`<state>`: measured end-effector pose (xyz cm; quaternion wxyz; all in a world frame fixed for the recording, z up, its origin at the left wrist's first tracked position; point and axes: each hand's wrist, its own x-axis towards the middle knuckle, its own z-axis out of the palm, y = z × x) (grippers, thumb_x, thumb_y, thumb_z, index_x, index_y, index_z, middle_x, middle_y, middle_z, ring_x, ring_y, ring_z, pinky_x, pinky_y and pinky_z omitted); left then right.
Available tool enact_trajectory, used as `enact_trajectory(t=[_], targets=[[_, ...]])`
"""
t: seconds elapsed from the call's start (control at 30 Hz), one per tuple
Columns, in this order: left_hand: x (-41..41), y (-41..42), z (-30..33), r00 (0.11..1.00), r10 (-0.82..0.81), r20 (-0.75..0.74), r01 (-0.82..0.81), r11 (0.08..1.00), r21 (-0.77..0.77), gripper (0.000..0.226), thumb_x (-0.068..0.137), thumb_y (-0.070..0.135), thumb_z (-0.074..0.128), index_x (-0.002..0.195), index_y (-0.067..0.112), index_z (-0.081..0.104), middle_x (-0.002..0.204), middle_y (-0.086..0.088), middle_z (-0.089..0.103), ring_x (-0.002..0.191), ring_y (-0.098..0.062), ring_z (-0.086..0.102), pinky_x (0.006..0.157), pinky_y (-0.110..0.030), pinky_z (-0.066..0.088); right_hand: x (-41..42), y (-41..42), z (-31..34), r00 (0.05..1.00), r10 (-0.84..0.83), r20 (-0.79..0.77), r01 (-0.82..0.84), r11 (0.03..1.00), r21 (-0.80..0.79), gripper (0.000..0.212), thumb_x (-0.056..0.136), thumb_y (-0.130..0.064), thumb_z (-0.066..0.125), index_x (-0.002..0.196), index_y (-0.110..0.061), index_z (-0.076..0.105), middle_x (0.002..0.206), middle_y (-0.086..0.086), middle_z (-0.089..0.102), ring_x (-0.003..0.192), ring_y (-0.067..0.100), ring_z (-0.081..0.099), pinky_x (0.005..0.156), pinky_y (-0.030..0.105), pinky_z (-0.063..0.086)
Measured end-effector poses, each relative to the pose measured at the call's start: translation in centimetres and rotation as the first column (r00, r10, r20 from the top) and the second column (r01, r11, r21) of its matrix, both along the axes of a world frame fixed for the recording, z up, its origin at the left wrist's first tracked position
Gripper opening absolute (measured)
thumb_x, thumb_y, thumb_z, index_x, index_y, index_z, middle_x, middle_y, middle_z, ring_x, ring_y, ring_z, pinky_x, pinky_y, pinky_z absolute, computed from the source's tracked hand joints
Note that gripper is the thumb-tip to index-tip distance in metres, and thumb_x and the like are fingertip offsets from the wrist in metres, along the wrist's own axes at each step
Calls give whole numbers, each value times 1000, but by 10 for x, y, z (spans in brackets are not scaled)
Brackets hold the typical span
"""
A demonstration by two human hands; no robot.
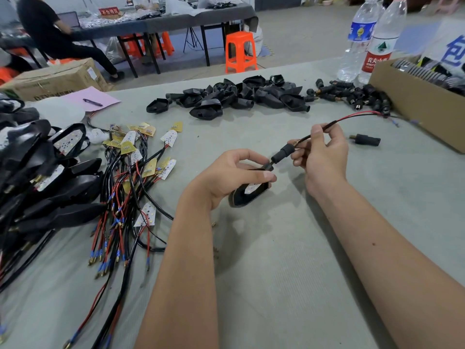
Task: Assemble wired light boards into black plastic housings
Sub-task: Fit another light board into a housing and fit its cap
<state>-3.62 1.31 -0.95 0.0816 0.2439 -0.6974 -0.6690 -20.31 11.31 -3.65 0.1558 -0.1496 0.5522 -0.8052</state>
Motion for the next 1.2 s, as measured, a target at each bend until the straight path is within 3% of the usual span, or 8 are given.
enact_trajectory(t=[0.07,0.17,0.37,0.43,0.57,0.67,0.87,1.2], targets=[[-1,2,-1,1000,27,-15,-28,998,-52,47,65,20,89,106,7,69,102,-16,78,103,-37,73,103,-50,54,0,-1,0,999,-15,-33,16,999,33,17,110,-24,40,95,-21,46,68,13,73,40,19,54,38,24,38],[-2,4,-3,991,118,-66,-123,990,-75,35,63,12,88,95,9,73,99,-13,79,92,-30,75,103,-56,52,1,0,2,998,69,5,-69,997,17,18,110,-25,47,94,-18,48,65,8,69,42,17,52,39,22,36],[-3,-3,-9,942,257,-218,-285,953,-107,27,74,-5,85,90,15,75,89,-6,79,74,-15,70,76,-31,55,4,6,5,879,468,94,-450,878,-162,13,100,-5,61,100,-10,73,93,7,74,68,14,67,54,19,49],[-2,-5,-11,934,262,-244,-301,943,-140,29,74,-7,84,88,16,75,88,-5,79,75,-15,70,77,-31,58,4,6,5,881,467,73,-453,879,-152,12,98,-2,63,98,-10,73,92,8,76,68,13,65,55,17,48],[-3,-8,-13,930,261,-258,-313,932,-185,32,69,-3,86,82,24,76,90,-7,79,78,-16,71,84,-39,60,4,5,4,927,374,-15,-374,926,-49,11,94,-8,73,84,-9,69,69,6,69,55,13,58,49,19,45],[-3,-8,-15,928,278,-247,-328,925,-193,31,69,-3,86,84,22,76,88,-5,79,76,-15,72,81,-37,61,3,6,4,912,410,-16,-411,909,-70,12,94,-4,71,87,-11,65,80,10,72,61,17,64,50,21,47],[-1,-7,-12,928,311,-206,-345,926,-155,31,66,2,89,91,16,78,89,-7,79,75,-22,71,92,-53,57,3,8,3,872,488,-43,-489,869,-77,7,96,-3,66,94,-9,64,98,15,78,69,17,68,59,21,54],[-9,0,-13,908,336,-251,-383,908,-170,28,71,-7,87,91,12,78,81,0,79,70,-10,72,71,-22,59,9,7,5,869,491,-57,-491,871,19,9,96,-3,67,88,-7,66,91,13,77,68,16,68,56,23,53]])
